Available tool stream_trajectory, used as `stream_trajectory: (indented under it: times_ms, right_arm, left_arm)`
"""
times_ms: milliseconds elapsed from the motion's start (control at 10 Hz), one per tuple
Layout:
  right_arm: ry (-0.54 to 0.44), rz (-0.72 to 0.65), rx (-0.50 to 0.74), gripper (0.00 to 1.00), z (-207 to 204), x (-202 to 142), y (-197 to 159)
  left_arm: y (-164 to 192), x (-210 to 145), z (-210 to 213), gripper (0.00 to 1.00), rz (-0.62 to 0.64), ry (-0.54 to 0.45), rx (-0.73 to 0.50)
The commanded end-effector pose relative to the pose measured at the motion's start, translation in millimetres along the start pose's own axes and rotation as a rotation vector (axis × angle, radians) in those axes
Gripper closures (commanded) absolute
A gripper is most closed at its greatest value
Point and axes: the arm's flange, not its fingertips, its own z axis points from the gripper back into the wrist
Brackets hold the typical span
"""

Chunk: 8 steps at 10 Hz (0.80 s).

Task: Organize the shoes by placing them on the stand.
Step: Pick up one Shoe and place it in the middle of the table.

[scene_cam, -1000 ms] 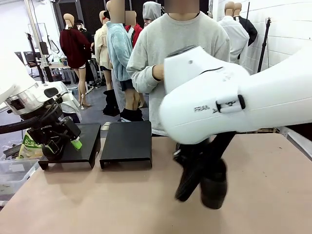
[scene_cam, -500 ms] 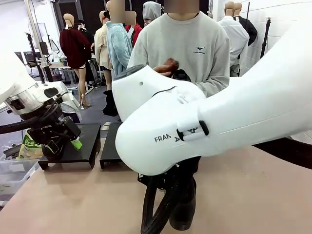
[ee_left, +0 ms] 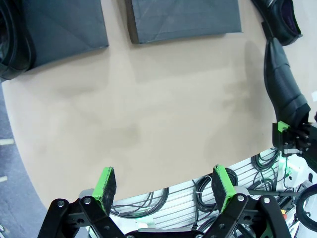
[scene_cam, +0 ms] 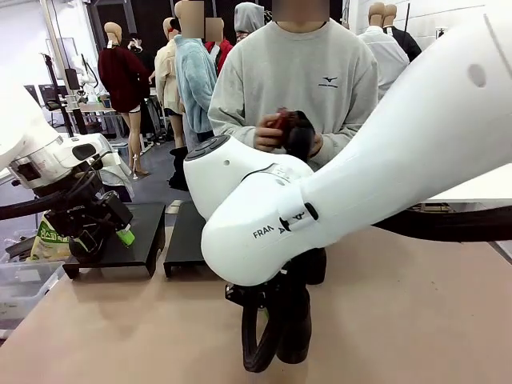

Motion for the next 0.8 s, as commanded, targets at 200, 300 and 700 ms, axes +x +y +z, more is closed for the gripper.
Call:
stream_trajectory:
  times_ms: [200, 300, 700]
  right_arm:
    - [0.029, 0.066, 0.042, 1.00, -20, 14, 15]
    - [0.040, 0.070, 0.050, 1.00, -25, 16, 16]
    - [0.093, 0.070, 0.064, 0.77, -39, 17, 19]
  left_arm:
    - [2, 1, 0, 0.00, -0.005, 0.001, 0.013]
    - [2, 1, 0, 0.00, -0.005, 0.001, 0.013]
    - [2, 1, 0, 0.00, -0.005, 0.001, 0.013]
